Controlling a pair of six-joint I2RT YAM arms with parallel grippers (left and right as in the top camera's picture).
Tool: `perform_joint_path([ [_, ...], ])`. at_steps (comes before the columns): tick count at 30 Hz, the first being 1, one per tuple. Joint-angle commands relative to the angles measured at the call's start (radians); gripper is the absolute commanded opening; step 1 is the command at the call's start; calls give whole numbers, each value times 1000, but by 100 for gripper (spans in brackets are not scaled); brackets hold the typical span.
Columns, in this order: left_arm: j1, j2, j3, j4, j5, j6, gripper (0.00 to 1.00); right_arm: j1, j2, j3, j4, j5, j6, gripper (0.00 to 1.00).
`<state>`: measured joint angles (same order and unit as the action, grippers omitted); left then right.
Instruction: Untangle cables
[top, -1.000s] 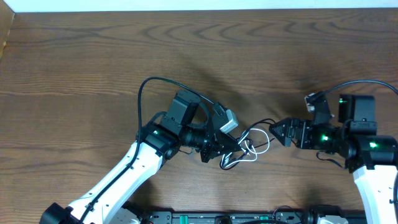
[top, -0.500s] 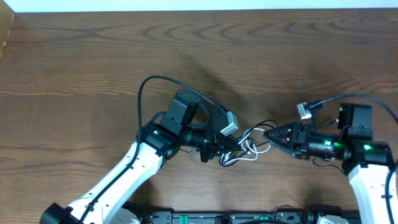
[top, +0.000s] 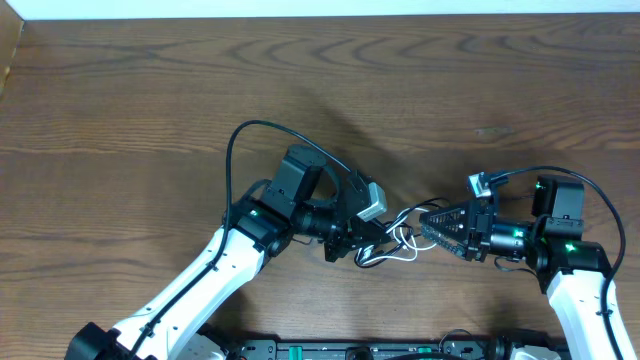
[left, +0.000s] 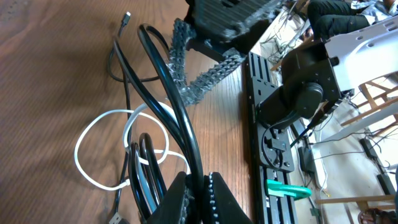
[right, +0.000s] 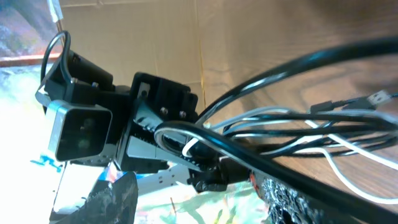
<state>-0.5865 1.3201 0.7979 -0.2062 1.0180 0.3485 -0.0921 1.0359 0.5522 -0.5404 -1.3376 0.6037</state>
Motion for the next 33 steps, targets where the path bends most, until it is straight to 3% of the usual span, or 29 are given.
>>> perform_joint_path([
  [1, -2, 7, 6, 14, 10, 21, 8, 31, -3, -4, 2, -34, 32, 63],
  [23, -68, 7, 6, 74, 11, 10, 8, 202, -4, -4, 267, 92, 309, 56],
  [30, -68, 7, 6, 69, 21, -10, 8, 237, -4, -4, 426, 151, 423, 35],
  [33, -68, 7, 6, 70, 21, -9, 8, 238, -3, -4, 439, 150, 433, 20],
])
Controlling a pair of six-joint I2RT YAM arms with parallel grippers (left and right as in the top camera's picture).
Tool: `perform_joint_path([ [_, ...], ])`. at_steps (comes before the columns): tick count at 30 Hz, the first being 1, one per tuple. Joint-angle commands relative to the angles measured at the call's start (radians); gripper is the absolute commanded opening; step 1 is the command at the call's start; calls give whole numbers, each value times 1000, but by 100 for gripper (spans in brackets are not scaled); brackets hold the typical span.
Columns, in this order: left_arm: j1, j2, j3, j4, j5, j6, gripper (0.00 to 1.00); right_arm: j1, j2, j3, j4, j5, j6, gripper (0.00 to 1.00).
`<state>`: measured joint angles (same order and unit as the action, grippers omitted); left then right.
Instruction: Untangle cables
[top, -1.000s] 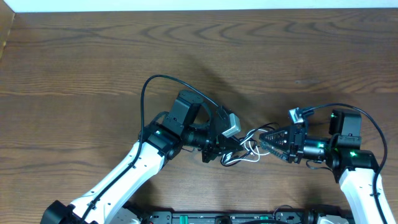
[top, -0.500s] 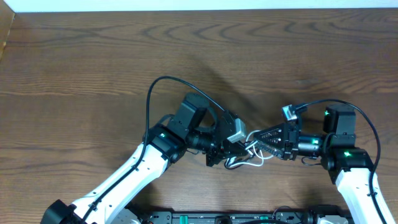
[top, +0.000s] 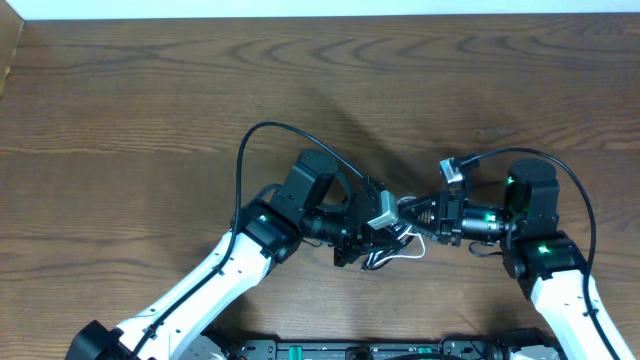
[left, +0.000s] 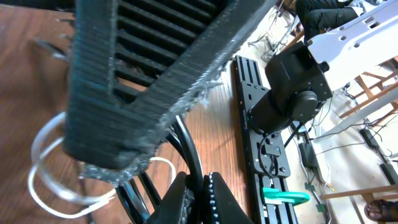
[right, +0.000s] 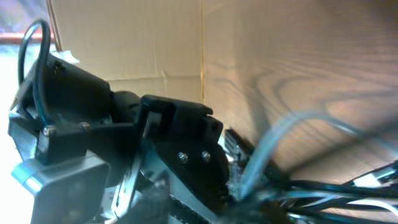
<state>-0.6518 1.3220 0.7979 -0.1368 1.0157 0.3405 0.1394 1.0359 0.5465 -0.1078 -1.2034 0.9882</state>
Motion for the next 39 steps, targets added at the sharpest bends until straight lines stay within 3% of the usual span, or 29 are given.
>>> perform_joint_path([
  [1, -2, 5, 6, 1, 23, -1, 8, 6, -3, 2, 6, 16, 47, 16],
  [7, -2, 5, 6, 5, 19, -1, 8, 33, -3, 1, 6, 27, 41, 9],
  [8, -2, 5, 6, 5, 19, -1, 8, 40, -3, 1, 7, 31, 35, 1],
  [14, 1, 5, 6, -3, 19, -2, 12, 51, -3, 1, 8, 60, -2, 1],
  [15, 5, 5, 6, -11, 16, -2, 30, 48, -3, 1, 10, 58, -2, 1],
  [16, 9, 5, 6, -19, 15, -2, 58, 45, -3, 1, 12, 54, -3, 1],
  [17, 18, 5, 6, -33, 12, -2, 64, 41, -3, 1, 13, 44, -16, 1],
  [23, 84, 5, 6, -134, 12, -2, 71, 19, -3, 1, 15, -24, -86, 1],
  [31, 119, 5, 6, -179, 5, -37, 72, 18, -3, 1, 15, -49, -136, 1],
  [35, 118, 6, 6, -180, -155, -238, 73, 18, -3, 1, 13, -66, -183, 1],
  [39, 117, 22, 6, -170, -220, -413, 73, 18, -3, 1, 11, -66, -183, 1],
])
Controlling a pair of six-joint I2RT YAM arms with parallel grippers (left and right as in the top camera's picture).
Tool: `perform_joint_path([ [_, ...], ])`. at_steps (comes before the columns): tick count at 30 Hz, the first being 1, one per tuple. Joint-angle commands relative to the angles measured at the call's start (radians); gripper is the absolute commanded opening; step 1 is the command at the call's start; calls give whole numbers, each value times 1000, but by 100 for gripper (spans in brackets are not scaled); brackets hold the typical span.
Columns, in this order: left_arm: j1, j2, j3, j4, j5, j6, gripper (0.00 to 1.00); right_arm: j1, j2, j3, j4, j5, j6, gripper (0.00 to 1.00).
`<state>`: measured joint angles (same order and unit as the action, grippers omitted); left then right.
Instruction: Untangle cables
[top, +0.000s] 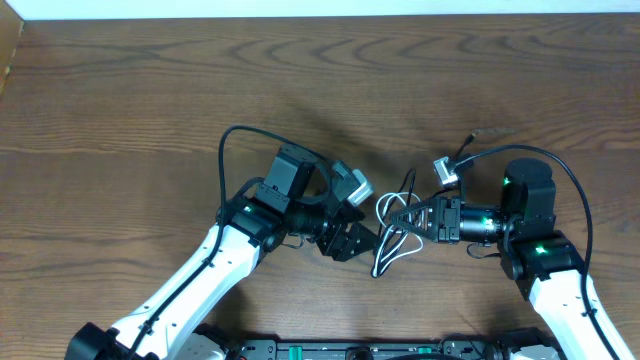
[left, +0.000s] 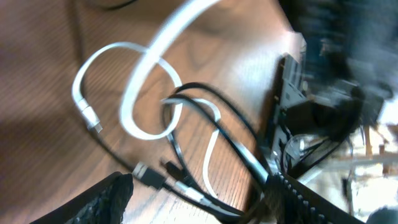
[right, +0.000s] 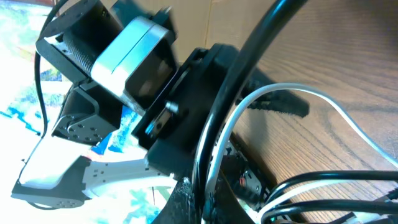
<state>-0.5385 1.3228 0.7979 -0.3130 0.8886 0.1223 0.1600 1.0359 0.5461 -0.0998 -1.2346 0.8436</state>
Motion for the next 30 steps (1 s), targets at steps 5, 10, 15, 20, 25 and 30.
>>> perform_joint_path([
  [5, 4, 41, 6, 50, -60, -233, 88, -2, -3, 1, 2, -35, -60, 1],
  [10, 4, 41, 6, 116, 110, -233, 98, -2, -3, 1, -9, -36, -60, 1],
  [15, 4, 41, 6, 114, 125, -233, 97, -2, -3, 1, -8, -37, -60, 1],
  [20, -11, 47, 4, 69, 102, -232, 87, -2, -3, 1, -8, -36, -60, 1],
  [25, -71, 79, 4, 69, 55, -232, 85, -2, -3, 1, -8, -37, -60, 1],
  [30, -119, 136, 4, 107, 34, -233, 77, -2, -3, 1, -8, -36, -60, 1],
])
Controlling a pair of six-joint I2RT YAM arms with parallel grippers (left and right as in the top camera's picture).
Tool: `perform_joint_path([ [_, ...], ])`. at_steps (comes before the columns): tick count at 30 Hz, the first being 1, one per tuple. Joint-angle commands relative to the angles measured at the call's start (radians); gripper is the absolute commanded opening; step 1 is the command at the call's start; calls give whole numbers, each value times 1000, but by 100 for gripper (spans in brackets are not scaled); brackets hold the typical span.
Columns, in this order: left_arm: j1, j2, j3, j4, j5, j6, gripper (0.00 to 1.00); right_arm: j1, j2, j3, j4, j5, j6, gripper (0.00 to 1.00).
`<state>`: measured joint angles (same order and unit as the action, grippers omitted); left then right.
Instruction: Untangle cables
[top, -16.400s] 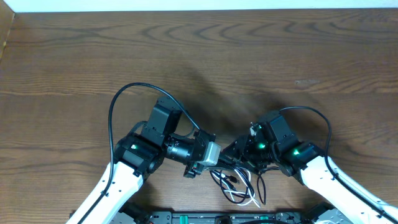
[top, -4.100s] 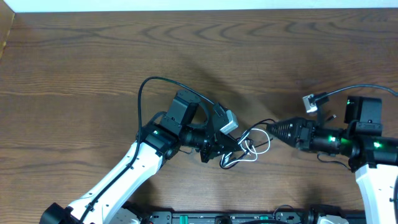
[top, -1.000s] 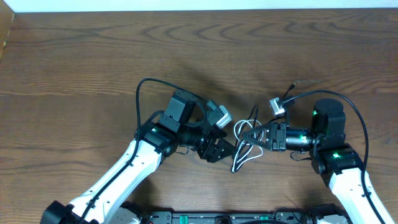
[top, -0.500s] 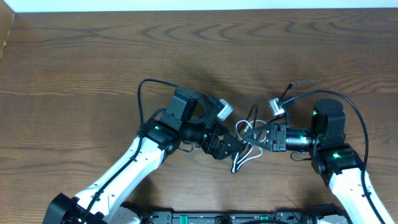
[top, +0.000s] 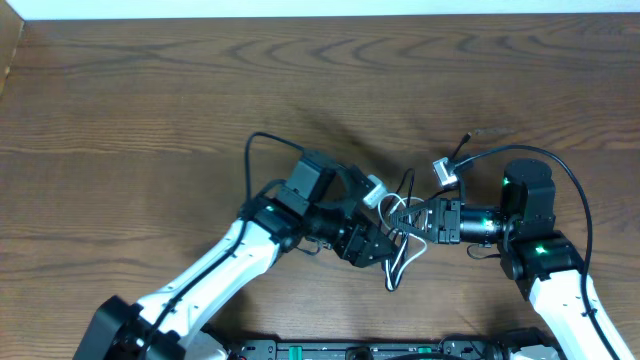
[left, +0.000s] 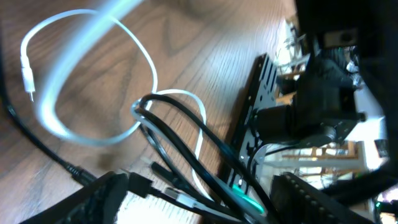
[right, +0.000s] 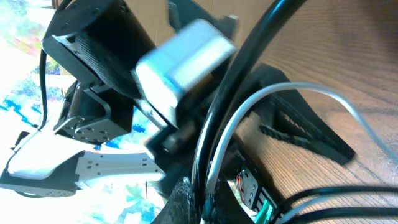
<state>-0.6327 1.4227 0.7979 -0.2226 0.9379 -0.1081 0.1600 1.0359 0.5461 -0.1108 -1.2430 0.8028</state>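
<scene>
A tangle of black and white cables (top: 402, 212) hangs from my right gripper (top: 418, 222), its lower white loop (top: 396, 272) trailing onto the table. In the right wrist view my right gripper (right: 202, 199) is shut on a thick black cable (right: 249, 68) and a white cable (right: 298, 93) together. Just left of the bundle, my left gripper (top: 375, 243) stands open. In the left wrist view black cables (left: 180, 134) and a USB plug run across its open gripper (left: 199, 204), between wide-apart fingers (left: 102, 196). A white loop (left: 146, 59) lies on the wood beyond.
The wooden table (top: 150, 100) stretches far to the left and back. A cardboard box edge (top: 8, 50) shows at the far left. A black mounting rail (top: 330, 350) runs along the front edge, between the arm bases.
My left gripper, open and a little left of the bundle before, now sits closer to it, with the hanging cables between its fingers. My right gripper still holds the cables in the same place.
At first my left gripper was shut on a thick black cable while my right gripper stood open beside the pile. Then the right gripper was pressed in against the left. Later the left was open and drawn back, the right shut on the cables. Now the left is at the bundle.
</scene>
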Motion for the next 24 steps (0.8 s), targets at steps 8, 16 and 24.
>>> perform_joint_path([
  [8, -27, 82, 4, 45, -16, -2, 32, -2, -3, 1, 2, -28, -20, 1],
  [16, 55, 82, 4, -20, -13, -2, 10, -2, -3, 1, -104, 17, -163, 1],
  [24, 153, 82, 5, -79, 279, -1, 8, -3, -3, 1, -300, 193, -267, 1],
])
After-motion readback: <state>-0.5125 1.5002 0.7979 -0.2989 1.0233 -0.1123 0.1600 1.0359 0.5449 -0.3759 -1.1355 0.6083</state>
